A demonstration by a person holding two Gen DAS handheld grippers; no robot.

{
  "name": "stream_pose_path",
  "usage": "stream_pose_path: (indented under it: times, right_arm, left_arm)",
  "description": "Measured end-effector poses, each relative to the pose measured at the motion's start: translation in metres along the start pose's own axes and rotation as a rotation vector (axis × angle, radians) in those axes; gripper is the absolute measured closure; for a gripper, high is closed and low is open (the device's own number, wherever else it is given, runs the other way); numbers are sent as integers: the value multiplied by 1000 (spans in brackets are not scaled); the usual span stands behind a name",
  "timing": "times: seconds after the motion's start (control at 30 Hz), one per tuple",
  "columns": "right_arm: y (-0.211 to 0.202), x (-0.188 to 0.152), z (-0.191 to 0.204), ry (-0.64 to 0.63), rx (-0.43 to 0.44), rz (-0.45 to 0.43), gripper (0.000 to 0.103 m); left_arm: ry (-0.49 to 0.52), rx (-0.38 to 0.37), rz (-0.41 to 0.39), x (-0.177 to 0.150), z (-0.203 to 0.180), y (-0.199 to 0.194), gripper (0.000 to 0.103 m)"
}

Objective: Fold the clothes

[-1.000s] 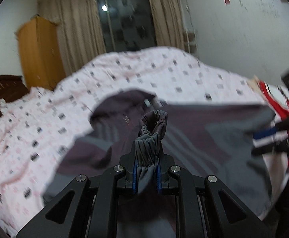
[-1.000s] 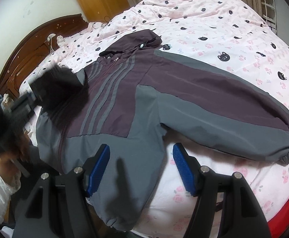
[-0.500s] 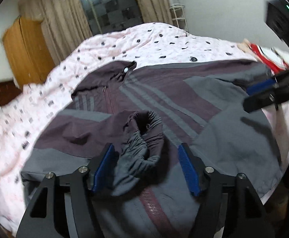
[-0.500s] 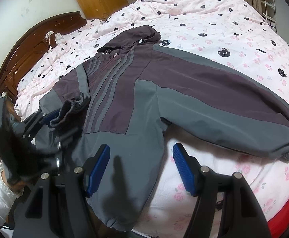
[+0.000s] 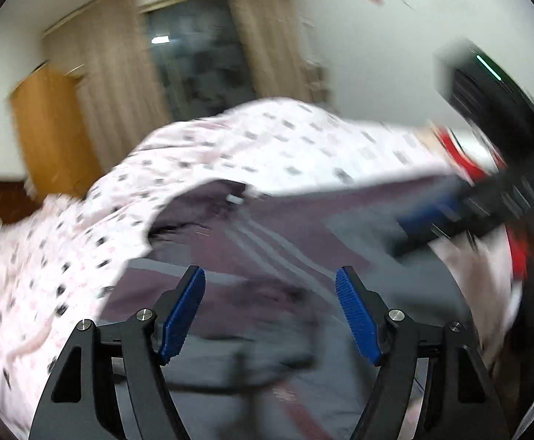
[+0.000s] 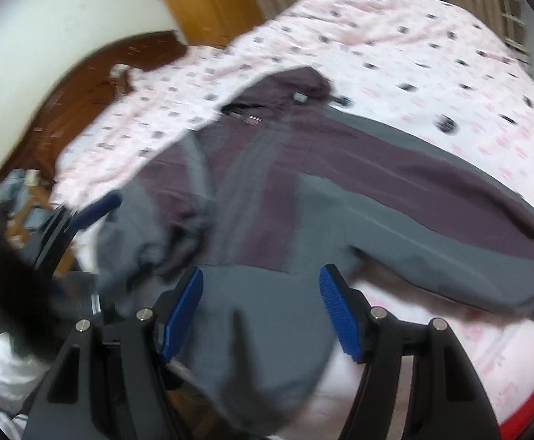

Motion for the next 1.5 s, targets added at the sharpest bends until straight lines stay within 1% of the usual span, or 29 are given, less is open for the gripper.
stream_pose_path:
  times: [0.03,0.1,0.13,0.17,0.23,0.27,0.37,0.5,0.57,0.7,0.77,0.8,0.87,1.0,1.07,1.13,1.33,1.5]
  right_arm:
    - [-1,2,6,-10,40,-3,36]
    - [0,4,18,-28,108,1,38]
    - [3,5,25,-36,146,11,47]
    - [8,6,32,-39,192,31,59]
    - [21,6,42,-37,238,69,74]
    - [28,7,47,-40,250,86,74]
    - [45,9,59,-58,225,99,74]
    - [65,13,59,-39,178,127,74]
    - [72,14,52,-19,175,138,74]
    - [85,17,46,13,158,156,74]
    - [87,19,44,29,163,157,75]
    - [87,19,43,34,167,157,76]
    - [88,20,44,31,173,159,96]
    - [86,19,44,26,157,148,98]
    - [85,15,39,36,151,156,98]
    - [85,11,34,46,145,163,98]
    - [84,3,24,64,128,178,99]
    - [84,-1,25,49,88,196,100]
  left_arm:
    - [-55,39,-3,2,21,1,30]
    - [-162,118,20,0,61,10,30]
    - [-226,153,41,-3,84,18,30]
    - [-277,165,60,-8,99,25,30]
    - [-367,164,98,-20,123,41,30]
    - [-405,154,114,-27,131,48,30]
    - [-468,125,130,-44,137,61,30]
    - [-459,108,134,-47,129,67,30]
    - [-454,103,152,-46,130,73,30]
    - [-474,82,189,-50,129,81,30]
    - [-484,80,202,-52,129,83,30]
    - [-489,79,209,-53,130,84,30]
    - [-500,77,218,-55,130,86,30]
    - [-500,91,256,-59,129,92,30]
    - [-498,103,308,-65,128,100,30]
    - [-513,99,367,-71,128,109,30]
    - [-521,107,386,-75,126,114,29]
    - [-522,117,389,-76,126,113,29]
Point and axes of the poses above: each gripper's, at about its wrist camera, not at the fingertips, and y roughly the way its jaws point, z to its left, x to its top, the point moved 1 cm from there along y, roughly the way its jaws point, and after that the axes turned 5 degrees about y, right-handed, at the moved point
